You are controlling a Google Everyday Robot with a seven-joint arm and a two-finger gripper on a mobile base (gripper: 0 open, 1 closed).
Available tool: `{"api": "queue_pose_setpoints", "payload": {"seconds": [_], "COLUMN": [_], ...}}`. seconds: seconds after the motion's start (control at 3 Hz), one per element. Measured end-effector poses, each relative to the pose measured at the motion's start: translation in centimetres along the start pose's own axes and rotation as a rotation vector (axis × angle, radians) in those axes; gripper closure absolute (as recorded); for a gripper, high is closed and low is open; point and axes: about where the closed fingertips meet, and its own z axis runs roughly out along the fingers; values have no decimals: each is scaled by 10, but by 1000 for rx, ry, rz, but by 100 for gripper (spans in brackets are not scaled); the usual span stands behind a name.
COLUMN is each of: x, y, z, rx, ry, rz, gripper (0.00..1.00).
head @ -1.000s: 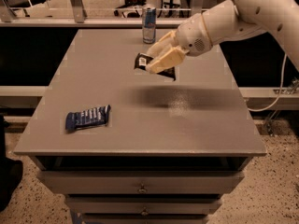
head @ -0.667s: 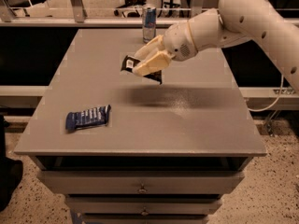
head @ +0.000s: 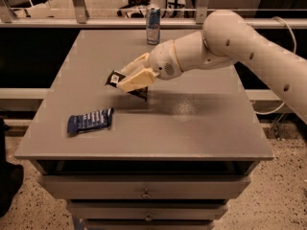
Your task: Move rxbar chocolate near rxbar blueberry
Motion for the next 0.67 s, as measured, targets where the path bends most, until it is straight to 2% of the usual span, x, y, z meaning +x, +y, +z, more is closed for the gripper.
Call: {"api": "queue_pose_setpoints", "payload": {"seconds": [0.33, 0.67], "x": [6, 8], "y": [2, 2], "z": [12, 17], "rx": [16, 29], "ry": [-10, -16], "rz": [46, 74], "gripper": [83, 61]}}
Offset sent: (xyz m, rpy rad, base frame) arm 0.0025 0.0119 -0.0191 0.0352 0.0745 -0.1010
